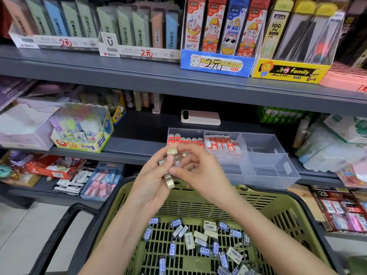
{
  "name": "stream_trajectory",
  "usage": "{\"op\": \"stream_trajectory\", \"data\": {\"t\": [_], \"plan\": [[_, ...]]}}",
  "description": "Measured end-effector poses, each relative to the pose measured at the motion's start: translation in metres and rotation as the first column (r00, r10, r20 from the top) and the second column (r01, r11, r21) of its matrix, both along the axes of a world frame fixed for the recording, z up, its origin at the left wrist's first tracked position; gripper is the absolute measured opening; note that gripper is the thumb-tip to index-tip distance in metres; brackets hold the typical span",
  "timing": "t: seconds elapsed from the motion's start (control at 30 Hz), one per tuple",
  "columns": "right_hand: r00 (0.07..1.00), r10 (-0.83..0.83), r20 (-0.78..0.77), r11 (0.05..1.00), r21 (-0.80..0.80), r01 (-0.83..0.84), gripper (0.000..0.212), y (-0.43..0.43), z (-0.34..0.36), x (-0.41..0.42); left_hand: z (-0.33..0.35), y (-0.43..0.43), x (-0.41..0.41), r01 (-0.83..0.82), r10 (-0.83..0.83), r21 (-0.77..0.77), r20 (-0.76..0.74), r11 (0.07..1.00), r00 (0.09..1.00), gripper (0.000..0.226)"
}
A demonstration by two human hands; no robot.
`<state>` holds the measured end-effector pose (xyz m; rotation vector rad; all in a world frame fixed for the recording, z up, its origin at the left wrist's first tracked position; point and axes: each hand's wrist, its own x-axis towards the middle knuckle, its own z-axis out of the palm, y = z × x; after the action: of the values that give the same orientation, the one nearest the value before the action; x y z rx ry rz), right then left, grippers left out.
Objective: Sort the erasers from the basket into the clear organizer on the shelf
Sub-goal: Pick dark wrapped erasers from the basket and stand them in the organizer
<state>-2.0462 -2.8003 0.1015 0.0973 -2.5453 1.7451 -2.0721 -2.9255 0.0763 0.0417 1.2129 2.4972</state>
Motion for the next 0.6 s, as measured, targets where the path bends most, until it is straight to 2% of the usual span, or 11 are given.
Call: {"op": "stream_trajectory", "data": {"t": [0.13,0.23,0.3,0.37,0.43,0.5,0.6], "plan": [[0.998,0.056,-0.003,0.998,-0.038,-0.056,0.04,0.015,0.003,0.001,0.003,0.005,0.0,0.052,-0.052,0.06,0.006,0.997,0.999,0.03],[0.994,-0.11,-0.013,0.988,-0.113,0.108,0.035,0.046,0.008,-0.015,0.004,0.005,-0.006,-0.058,0.055,0.078,0.029,0.995,0.998,0.028],[0.977,-0.215,0.004,0.976,-0.022,0.215,0.034,0.065,0.006,-0.028,0.005,0.004,-0.01,-0.169,0.169,-0.008,0.074,0.986,0.983,0.019],[0.979,-0.202,0.036,0.977,0.078,0.199,0.034,0.073,-0.002,-0.038,0.004,0.003,-0.013,-0.219,0.23,-0.104,0.118,0.97,0.966,0.023],[0.988,-0.15,0.047,0.973,0.184,0.139,0.032,0.074,-0.013,-0.045,0.004,0.005,-0.013,-0.205,0.225,-0.153,0.132,0.967,0.965,0.022],[0.991,-0.124,0.05,0.946,0.307,0.103,0.031,0.073,-0.021,-0.049,0.005,0.005,-0.014,-0.182,0.206,-0.157,0.158,0.971,0.966,0.02],[0.992,-0.117,0.048,0.909,0.407,0.088,0.027,0.075,-0.027,-0.05,0.006,0.002,-0.017,-0.164,0.172,-0.053,0.234,0.985,0.957,0.018]]}}
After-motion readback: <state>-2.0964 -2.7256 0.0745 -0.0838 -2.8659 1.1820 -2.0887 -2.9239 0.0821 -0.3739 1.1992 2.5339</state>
